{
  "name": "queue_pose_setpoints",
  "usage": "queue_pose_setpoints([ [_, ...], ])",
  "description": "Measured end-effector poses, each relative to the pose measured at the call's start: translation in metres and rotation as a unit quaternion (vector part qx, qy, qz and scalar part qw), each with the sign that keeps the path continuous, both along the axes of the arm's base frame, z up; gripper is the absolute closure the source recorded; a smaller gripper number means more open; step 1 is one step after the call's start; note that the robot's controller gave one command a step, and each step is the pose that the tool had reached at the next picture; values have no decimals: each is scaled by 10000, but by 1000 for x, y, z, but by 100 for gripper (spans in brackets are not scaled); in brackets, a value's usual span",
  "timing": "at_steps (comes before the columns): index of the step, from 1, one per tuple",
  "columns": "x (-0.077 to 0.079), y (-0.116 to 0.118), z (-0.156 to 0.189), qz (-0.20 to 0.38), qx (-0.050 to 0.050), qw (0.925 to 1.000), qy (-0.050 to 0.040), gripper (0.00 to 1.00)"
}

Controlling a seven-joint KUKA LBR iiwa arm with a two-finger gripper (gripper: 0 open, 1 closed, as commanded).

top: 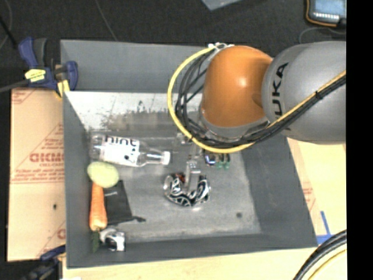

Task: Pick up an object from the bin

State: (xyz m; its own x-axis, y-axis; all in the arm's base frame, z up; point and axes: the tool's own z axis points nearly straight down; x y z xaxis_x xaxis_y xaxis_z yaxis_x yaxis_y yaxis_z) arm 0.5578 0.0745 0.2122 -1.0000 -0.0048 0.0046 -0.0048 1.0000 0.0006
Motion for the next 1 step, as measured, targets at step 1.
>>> queue_pose_setpoints([
  [1, 1, 0, 5, -9, 3, 10000, -41, 0],
])
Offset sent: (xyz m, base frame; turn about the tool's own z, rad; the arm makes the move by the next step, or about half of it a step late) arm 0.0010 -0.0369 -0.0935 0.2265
